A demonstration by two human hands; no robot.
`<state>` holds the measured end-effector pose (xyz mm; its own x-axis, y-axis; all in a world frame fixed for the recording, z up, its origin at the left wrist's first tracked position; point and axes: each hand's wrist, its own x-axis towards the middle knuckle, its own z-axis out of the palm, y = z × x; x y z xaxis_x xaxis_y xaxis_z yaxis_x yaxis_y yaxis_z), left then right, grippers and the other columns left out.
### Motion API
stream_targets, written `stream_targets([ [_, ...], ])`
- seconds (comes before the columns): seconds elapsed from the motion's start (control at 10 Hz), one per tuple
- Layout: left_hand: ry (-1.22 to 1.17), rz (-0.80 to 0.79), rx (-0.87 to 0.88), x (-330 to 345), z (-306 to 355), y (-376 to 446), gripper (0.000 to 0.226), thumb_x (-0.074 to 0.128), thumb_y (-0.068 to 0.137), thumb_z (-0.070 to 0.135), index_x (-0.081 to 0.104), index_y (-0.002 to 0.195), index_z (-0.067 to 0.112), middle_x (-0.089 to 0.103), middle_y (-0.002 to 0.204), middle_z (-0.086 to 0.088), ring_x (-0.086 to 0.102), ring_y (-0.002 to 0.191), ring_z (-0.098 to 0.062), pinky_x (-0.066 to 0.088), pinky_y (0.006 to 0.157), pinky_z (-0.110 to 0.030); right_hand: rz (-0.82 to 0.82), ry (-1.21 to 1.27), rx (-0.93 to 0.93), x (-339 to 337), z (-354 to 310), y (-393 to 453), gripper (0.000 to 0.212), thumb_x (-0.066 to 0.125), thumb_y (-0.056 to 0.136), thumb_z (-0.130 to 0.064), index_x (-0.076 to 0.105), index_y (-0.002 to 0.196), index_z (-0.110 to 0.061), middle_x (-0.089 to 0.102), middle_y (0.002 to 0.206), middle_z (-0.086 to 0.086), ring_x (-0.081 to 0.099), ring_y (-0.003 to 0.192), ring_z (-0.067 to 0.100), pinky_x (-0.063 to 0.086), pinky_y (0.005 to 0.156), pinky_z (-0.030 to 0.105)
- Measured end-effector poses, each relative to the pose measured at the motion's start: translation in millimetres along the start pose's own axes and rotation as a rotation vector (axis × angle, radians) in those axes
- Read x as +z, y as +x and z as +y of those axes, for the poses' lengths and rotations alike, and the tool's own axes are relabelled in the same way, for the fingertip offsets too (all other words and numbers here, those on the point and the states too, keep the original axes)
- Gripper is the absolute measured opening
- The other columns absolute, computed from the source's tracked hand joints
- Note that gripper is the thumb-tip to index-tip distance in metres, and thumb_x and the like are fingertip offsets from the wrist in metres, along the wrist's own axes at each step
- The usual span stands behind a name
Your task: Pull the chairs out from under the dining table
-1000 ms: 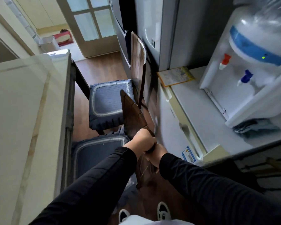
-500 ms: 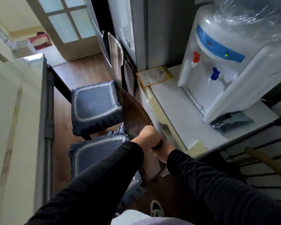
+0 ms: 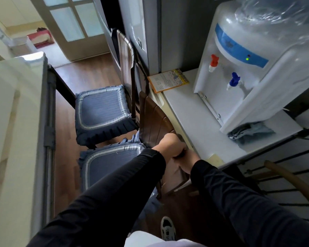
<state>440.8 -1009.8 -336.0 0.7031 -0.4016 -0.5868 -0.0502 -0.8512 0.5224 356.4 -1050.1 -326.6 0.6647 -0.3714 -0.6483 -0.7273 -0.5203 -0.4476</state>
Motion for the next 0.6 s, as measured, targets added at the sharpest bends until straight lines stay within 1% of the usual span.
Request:
stream_targets([
  [0.1, -0.082, -0.038, -0.007, -3.4, -7.7, -1.8, 0.038, 0.068, 0.083, 0.040, 0.060, 0.088, 0.003, 0.060, 0.077, -0.008, 0.066, 0.083, -0.030, 0.053, 0.060, -0.029, -0.042, -0.060, -0.083, 3.1, -1.1, 5.0, 0.047, 0.029, 0.104, -0.012, 0.026, 0.150, -0.012, 0.031, 0.158, 0.008, 0.031, 0.143, 0.024, 0.030, 0.112, 0.029],
  [0.2, -0.171, -0.053, -0.013, -9.0, -16.8, -3.7, 0.044, 0.062, 0.089, 0.040, 0.065, 0.111, 0.003, 0.068, 0.102, -0.018, 0.068, 0.084, -0.032, 0.060, 0.068, -0.036, -0.006, 0.184, 0.007, -8.7, -14.1, 7.3, 0.041, 0.041, 0.100, -0.014, 0.042, 0.140, -0.006, 0.050, 0.142, 0.014, 0.046, 0.131, 0.027, 0.036, 0.093, 0.022],
  [0.3, -0.288, 0.065, -0.020, -23.7, -26.7, -15.2, 0.049, 0.056, 0.090, 0.042, 0.062, 0.114, 0.000, 0.066, 0.110, -0.021, 0.066, 0.096, -0.035, 0.058, 0.081, -0.041, 0.159, 0.235, -0.002, -15.9, -28.5, 9.6, 0.033, 0.051, 0.093, -0.020, 0.057, 0.120, -0.002, 0.064, 0.120, 0.020, 0.060, 0.112, 0.034, 0.042, 0.081, 0.030],
  [0.4, -0.329, 0.159, -0.047, -42.1, -44.6, -25.4, 0.056, 0.050, 0.092, 0.048, 0.057, 0.119, -0.001, 0.064, 0.116, -0.022, 0.061, 0.107, -0.036, 0.051, 0.086, -0.036, 0.288, 0.229, 0.049, -12.0, -54.4, 5.0, 0.043, 0.056, 0.088, -0.028, 0.053, 0.124, -0.003, 0.059, 0.129, 0.019, 0.056, 0.120, 0.035, 0.044, 0.093, 0.036],
  [0.5, -0.374, 0.230, -0.068, -62.0, -67.6, -43.3, 0.057, 0.048, 0.092, 0.050, 0.057, 0.120, 0.001, 0.065, 0.117, -0.020, 0.060, 0.107, -0.034, 0.047, 0.082, -0.035, 0.402, 0.091, 0.013, 0.7, -80.6, -7.2, 0.062, 0.058, 0.085, -0.037, 0.042, 0.136, -0.006, 0.042, 0.148, 0.017, 0.039, 0.137, 0.035, 0.034, 0.111, 0.049],
  [0.6, -0.410, 0.342, -0.072, -78.9, -95.4, -60.9, 0.057, 0.047, 0.092, 0.053, 0.057, 0.120, 0.004, 0.065, 0.116, -0.018, 0.061, 0.101, -0.031, 0.047, 0.080, -0.036, 0.418, 0.010, -0.115, 28.2, -104.1, -18.6, 0.070, 0.055, 0.087, -0.042, 0.033, 0.145, -0.009, 0.027, 0.158, 0.011, 0.024, 0.145, 0.035, 0.025, 0.116, 0.052],
])
